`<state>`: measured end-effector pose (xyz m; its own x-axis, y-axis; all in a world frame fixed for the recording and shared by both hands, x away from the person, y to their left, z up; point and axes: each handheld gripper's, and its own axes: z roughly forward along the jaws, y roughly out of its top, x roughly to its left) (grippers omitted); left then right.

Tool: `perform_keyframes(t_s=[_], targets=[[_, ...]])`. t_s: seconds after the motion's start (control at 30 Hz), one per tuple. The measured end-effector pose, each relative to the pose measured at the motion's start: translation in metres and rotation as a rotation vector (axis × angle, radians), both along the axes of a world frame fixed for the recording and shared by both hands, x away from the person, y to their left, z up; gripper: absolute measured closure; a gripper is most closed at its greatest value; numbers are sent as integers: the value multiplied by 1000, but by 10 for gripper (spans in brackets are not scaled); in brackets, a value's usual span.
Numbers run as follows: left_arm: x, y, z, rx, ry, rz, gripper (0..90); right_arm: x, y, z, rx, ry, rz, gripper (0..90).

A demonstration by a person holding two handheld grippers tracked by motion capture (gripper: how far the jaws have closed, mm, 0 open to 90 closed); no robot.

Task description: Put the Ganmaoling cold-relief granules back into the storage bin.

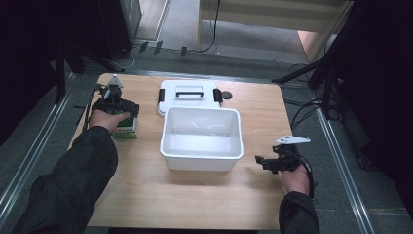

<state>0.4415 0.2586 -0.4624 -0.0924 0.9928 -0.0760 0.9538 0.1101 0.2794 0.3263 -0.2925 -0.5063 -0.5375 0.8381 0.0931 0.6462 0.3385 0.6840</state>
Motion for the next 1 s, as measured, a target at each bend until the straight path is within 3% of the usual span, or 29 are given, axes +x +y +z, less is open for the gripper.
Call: perform_keyframes(t_s=[0.3, 0.6, 1.0], targets=[[0, -1, -9, 3, 5, 26, 1, 1, -2, -1, 6, 2, -1, 146], [-3, 0, -20, -16, 9, 13, 6, 0, -1, -1, 4, 5, 1, 146], [-3, 2, -18, -19, 16, 8, 27, 0, -1, -1, 3, 3, 4, 149]])
